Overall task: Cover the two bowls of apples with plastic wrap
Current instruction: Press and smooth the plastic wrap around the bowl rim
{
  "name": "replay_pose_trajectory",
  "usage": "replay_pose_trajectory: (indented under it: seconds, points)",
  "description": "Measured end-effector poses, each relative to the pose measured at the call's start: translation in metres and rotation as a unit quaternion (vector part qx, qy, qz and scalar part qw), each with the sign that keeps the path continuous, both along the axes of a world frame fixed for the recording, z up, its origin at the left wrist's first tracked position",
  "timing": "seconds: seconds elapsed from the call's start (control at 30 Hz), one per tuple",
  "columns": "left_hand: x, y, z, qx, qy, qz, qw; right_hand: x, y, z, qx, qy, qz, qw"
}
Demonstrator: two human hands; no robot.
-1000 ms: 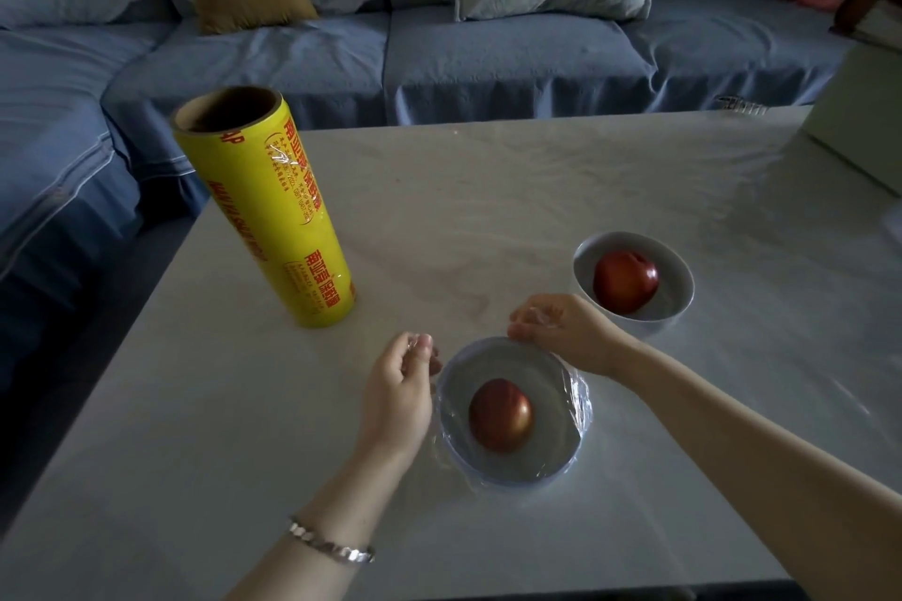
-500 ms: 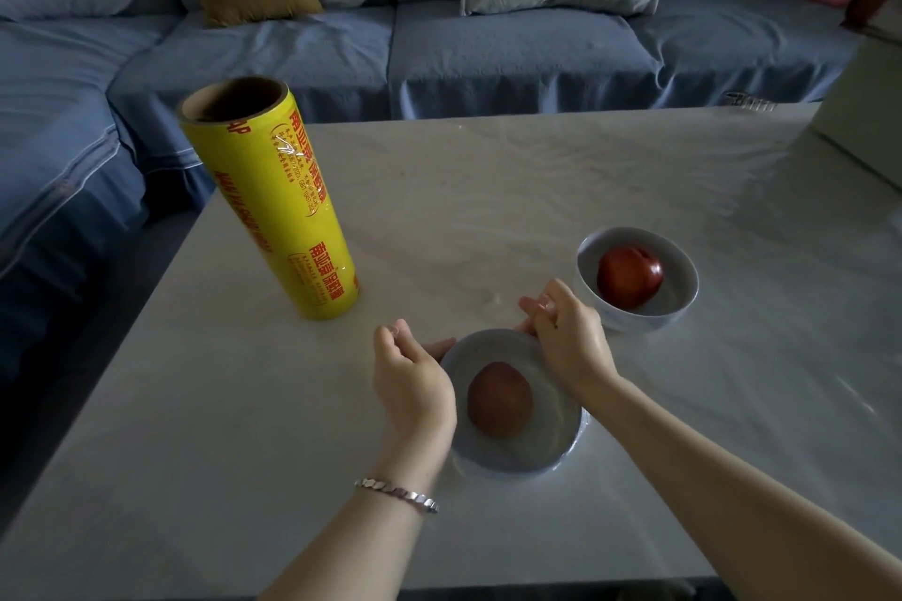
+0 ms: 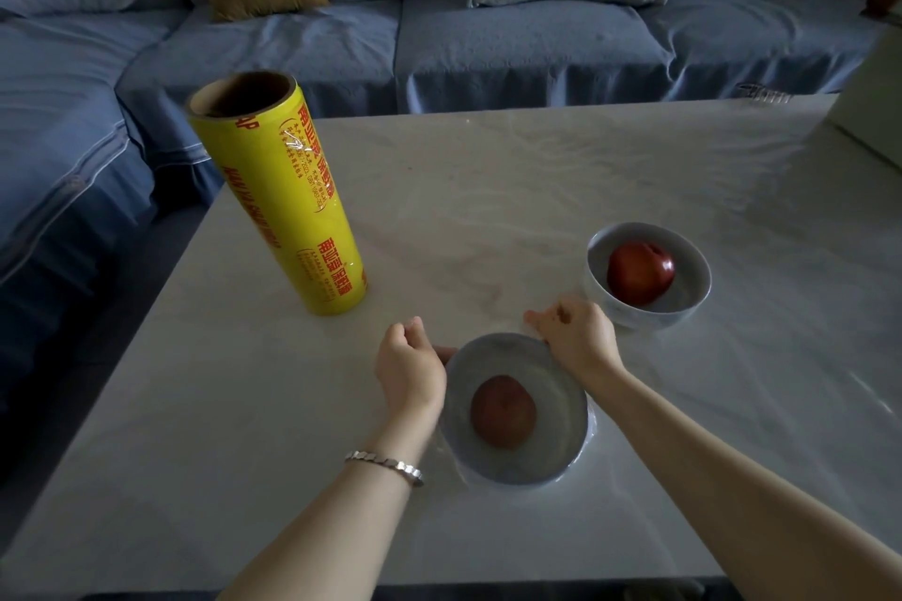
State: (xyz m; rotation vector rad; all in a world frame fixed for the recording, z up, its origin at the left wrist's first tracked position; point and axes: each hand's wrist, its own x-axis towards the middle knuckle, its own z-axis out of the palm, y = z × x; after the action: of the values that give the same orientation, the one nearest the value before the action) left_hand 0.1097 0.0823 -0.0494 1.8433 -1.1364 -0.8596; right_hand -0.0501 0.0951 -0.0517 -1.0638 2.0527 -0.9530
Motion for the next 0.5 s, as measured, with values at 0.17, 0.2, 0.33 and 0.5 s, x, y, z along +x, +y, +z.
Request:
replay_pose_trajectory:
  seconds: [0.17,0.2,0.33,0.5]
  points:
    - [0.016,-0.014,-0.015,0.206,0.109,-0.035,0.972,-0.004,0.016,0.002,0.11,-0.215,-0.033,0.97]
    - [0.02,-0.016,-0.018,0.222,0.1,-0.037,0.969,-0.005,0.019,0.003,0.118,-0.232,-0.036,0.965]
    - [0.039,-0.009,-0.011,0.027,-0.127,-0.082,0.988,-0.014,0.032,0.006,0.131,-0.301,0.006,0.945]
    - [0.023,0.035,0.024,-0.126,-0.225,-0.468,0.845,-0.017,0.041,0.01,0.059,-0.254,0.043,0.965]
